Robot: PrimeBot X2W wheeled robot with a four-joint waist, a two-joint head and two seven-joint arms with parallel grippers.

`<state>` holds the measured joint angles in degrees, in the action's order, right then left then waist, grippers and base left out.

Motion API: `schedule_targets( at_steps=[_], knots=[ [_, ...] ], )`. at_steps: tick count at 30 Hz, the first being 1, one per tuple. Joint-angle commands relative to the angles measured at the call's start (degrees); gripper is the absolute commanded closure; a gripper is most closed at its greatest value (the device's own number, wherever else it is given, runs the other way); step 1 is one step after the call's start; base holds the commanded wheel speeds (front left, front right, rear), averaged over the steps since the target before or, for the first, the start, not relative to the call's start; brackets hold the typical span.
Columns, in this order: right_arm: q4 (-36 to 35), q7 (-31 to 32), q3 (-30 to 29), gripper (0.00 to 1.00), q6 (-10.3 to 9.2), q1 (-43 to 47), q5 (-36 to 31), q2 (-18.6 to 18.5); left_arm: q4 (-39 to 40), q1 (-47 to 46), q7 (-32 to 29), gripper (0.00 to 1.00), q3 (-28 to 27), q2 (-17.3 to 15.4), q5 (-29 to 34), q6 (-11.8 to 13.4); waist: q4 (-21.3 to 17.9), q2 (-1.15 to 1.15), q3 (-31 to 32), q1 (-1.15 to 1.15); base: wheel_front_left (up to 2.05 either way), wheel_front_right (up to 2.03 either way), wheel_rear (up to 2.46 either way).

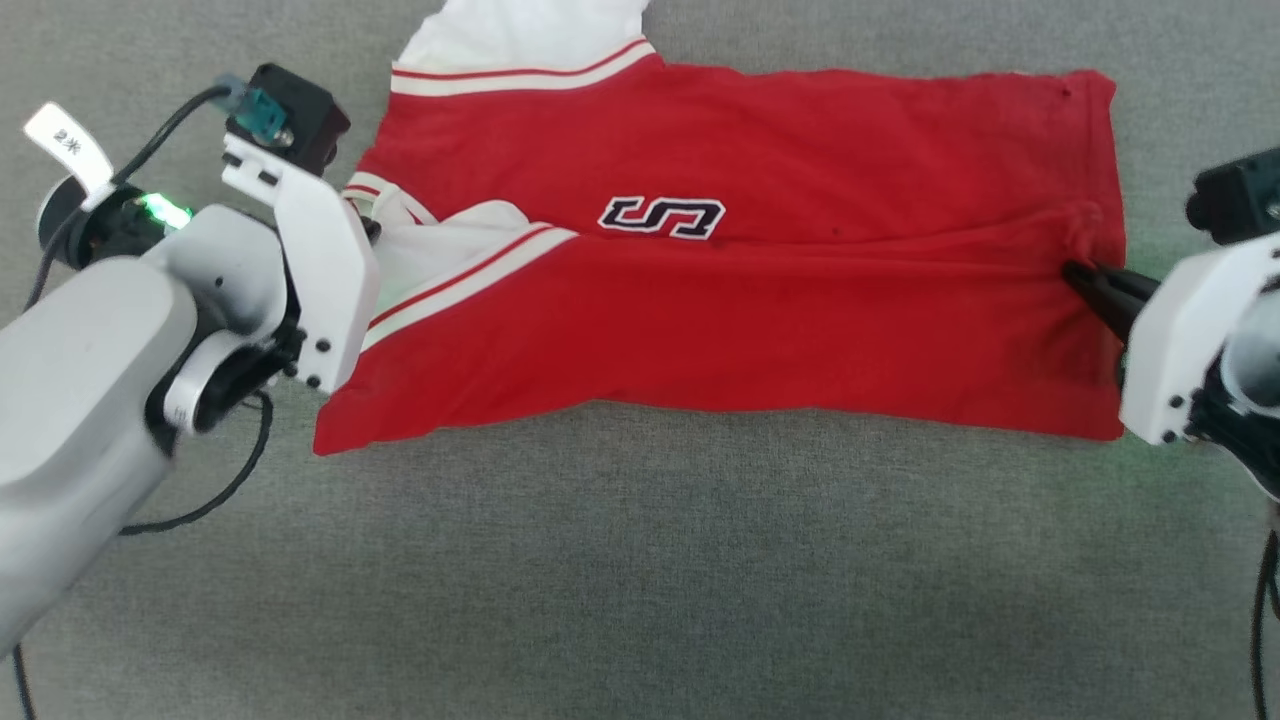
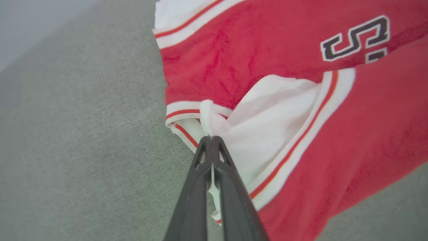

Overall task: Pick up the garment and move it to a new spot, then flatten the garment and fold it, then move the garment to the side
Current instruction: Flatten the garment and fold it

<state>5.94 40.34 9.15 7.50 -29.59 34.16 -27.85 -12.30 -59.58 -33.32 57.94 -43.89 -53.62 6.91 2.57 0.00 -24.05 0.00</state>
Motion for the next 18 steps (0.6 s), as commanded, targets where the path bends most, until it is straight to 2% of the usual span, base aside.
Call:
schedule_targets(
  at_steps=[1,6,7,8,9,10,11,12,13,14,15,16,18],
  knots=[
    [1.67,-0.59,0.86,1.0,-0.01,-1.6,-0.44,0.43,-2.84,-1.08,-0.35,1.0,-0.1,1.45,-1.21,-0.96,-0.24,0.0,-0.96,0.0,0.0,0.0,0.0],
    [8.62,-1.8,4.32,1.0,-0.02,-5.78,-0.89,1.6,-14.19,-2.74,-2.09,1.0,0.55,6.28,-3.46,-4.62,-0.73,0.0,-2.09,0.0,0.0,0.0,0.0],
    [9.58,-2.18,4.92,0.86,-0.02,-6.48,-1.0,1.73,-16.21,-2.96,-2.56,1.0,0.55,7.11,-3.94,-4.99,-0.82,0.0,-2.2,0.0,0.0,0.0,0.0],
    [10.57,-2.47,5.19,0.65,-0.02,-7.15,-0.82,1.94,-17.92,-3.14,-3.07,1.0,0.71,7.76,-4.29,-5.48,-0.9,0.0,-2.23,0.0,0.0,0.0,0.0],
    [11.17,-2.83,5.58,0.52,-0.02,-7.79,-0.64,1.97,-19.49,-3.38,-3.71,1.0,0.91,8.22,-4.55,-5.88,-0.97,0.0,-2.18,0.0,0.0,0.0,0.0],
    [11.41,-3.13,6.24,0.15,-0.02,-8.34,-0.56,1.79,-20.74,-3.85,-4.18,1.0,1.08,8.45,-4.51,-6.28,-1.03,0.0,-2.09,0.0,0.0,0.0,0.0],
    [11.51,-3.61,6.53,0.0,-0.02,-8.7,-0.2,1.65,-21.43,-4.43,-4.13,0.96,1.16,8.54,-4.15,-6.63,-1.11,0.0,-1.97,0.0,0.0,0.0,0.0],
    [11.39,-4.1,6.56,0.0,-0.02,-9.05,0.07,1.42,-21.96,-5.11,-3.63,0.74,0.9,8.61,-3.96,-6.82,-1.15,0.0,-1.8,0.0,0.0,0.0,0.0],
    [11.39,-4.1,6.56,0.0,-0.02,-9.05,0.07,1.42,-21.96,-5.11,-3.63,0.74,0.9,8.61,-3.96,-6.82,-1.15,0.0,-1.8,0.0,0.0,0.0,0.0],
    [10.88,-4.8,6.64,0.0,-0.02,-9.23,0.09,1.04,-22.14,-5.59,-3.27,0.31,0.56,8.61,-4.1,-7.05,-1.14,0.0,-1.57,0.0,0.0,0.0,0.0],
    [10.35,-5.64,6.49,0.0,-0.02,-9.07,0.2,0.76,-22.04,-5.9,-3.07,0.07,0.49,8.3,-3.91,-7.4,-1.13,0.0,-1.24,0.0,0.0,0.0,0.0],
    [9.78,-6.58,6.05,0.0,-0.02,-8.66,0.3,0.53,-21.7,-6.07,-2.94,0.0,0.66,7.82,-3.59,-7.58,-1.13,0.0,-0.88,0.0,0.0,0.0,0.0],
    [8.42,-8.42,5.17,0.0,-0.01,-7.36,0.06,0.07,-20.54,-5.73,-3.09,0.0,0.52,7.09,-3.9,-7.8,-1.07,0.0,-0.11,0.0,0.0,0.0,0.0]
  ],
)
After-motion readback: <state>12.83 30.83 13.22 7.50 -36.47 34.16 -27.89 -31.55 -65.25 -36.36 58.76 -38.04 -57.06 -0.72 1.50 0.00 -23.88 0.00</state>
